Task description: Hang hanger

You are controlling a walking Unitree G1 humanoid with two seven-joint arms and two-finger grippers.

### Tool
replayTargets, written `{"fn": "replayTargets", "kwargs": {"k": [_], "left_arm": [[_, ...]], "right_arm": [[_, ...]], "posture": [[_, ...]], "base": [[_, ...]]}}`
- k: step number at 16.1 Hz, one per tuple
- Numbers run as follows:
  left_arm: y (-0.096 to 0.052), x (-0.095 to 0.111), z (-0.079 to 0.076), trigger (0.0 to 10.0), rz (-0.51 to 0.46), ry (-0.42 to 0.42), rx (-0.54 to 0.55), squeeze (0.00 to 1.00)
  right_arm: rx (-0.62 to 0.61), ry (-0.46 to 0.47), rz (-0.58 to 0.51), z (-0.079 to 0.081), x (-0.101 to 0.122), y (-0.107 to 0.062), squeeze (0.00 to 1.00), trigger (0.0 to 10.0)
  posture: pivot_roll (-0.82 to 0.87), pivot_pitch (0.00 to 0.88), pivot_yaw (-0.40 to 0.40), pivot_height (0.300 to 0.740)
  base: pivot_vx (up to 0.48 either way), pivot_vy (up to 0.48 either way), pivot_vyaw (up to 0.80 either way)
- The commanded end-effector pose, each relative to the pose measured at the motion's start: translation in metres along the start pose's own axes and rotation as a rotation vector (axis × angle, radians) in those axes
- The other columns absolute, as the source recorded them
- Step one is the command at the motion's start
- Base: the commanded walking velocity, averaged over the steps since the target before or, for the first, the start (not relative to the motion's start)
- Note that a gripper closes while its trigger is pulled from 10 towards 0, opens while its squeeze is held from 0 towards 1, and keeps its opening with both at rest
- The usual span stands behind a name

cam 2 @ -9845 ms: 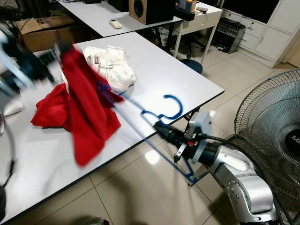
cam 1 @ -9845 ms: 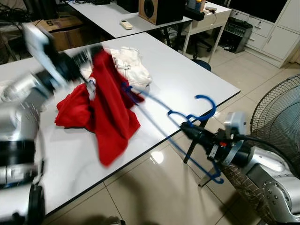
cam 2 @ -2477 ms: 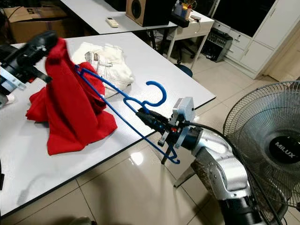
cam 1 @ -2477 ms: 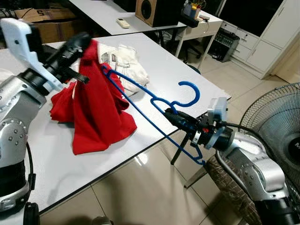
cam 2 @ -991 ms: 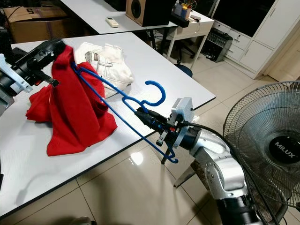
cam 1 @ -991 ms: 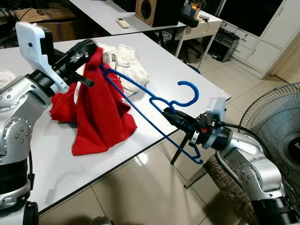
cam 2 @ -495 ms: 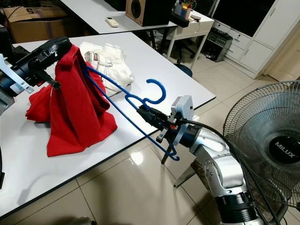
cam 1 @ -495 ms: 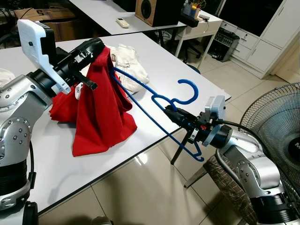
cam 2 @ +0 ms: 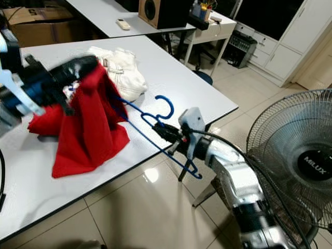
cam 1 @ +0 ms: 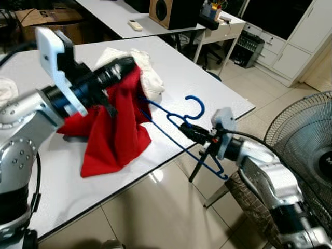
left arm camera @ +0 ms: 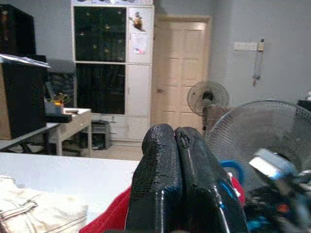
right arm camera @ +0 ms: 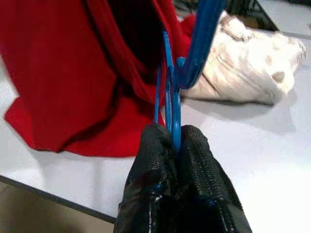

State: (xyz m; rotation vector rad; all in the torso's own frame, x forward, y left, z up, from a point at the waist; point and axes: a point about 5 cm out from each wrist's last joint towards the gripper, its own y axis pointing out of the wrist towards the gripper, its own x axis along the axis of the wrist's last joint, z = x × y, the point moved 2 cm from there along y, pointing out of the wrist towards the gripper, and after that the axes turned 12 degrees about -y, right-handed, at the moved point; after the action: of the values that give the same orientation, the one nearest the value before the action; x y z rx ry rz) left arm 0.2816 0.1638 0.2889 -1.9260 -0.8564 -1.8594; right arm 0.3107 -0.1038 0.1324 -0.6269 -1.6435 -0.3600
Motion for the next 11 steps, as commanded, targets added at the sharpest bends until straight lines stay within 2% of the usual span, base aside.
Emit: {"fn": "replayTargets", "kwargs": {"k": [1,4,5,8,9,10,11], "left_arm": [[0.001,0.005,-0.007,0.0,-0.001,0.014,-0.039,0.0],[-0.004,0.01,-0.006,0.0,-0.008,0.042,-0.041,0.0],[-0.007,0.012,-0.006,0.0,-0.004,0.057,-0.042,0.0],[-0.015,-0.006,-0.002,0.0,0.097,0.065,-0.018,0.0],[-0.016,-0.008,-0.001,0.0,0.11,0.067,-0.012,0.0],[-0.018,-0.018,0.004,0.0,0.156,0.085,0.016,0.0],[-0.019,-0.021,0.005,0.0,0.176,0.099,0.028,0.0]], "right_arm": [[-0.017,0.014,0.057,-0.004,-0.007,-0.001,0.0,10.0],[-0.028,0.066,0.119,-0.003,-0.017,-0.002,0.0,10.0],[-0.055,0.12,0.126,-0.005,-0.02,-0.003,0.0,10.0],[-0.164,0.345,-0.051,-0.019,-0.001,0.0,0.0,10.0],[-0.173,0.384,-0.075,-0.019,0.002,0.0,0.0,10.0],[-0.185,0.537,-0.165,-0.019,0.009,0.003,0.0,10.0],[-0.188,0.603,-0.192,-0.018,0.01,0.005,0.0,10.0]], "posture": [[0.02,0.0,-0.145,0.74],[0.01,0.0,-0.147,0.74],[0.01,0.0,-0.147,0.74],[0.01,0.0,-0.147,0.74],[0.01,0.0,-0.147,0.74],[0.01,0.0,-0.147,0.74],[0.01,0.0,-0.147,0.74]], "base": [[0.0,0.0,0.0],[0.0,0.0,0.0],[0.0,0.0,0.0],[0.0,0.0,0.0],[0.0,0.0,0.0],[0.0,0.0,0.0],[0.0,0.0,0.0]]}}
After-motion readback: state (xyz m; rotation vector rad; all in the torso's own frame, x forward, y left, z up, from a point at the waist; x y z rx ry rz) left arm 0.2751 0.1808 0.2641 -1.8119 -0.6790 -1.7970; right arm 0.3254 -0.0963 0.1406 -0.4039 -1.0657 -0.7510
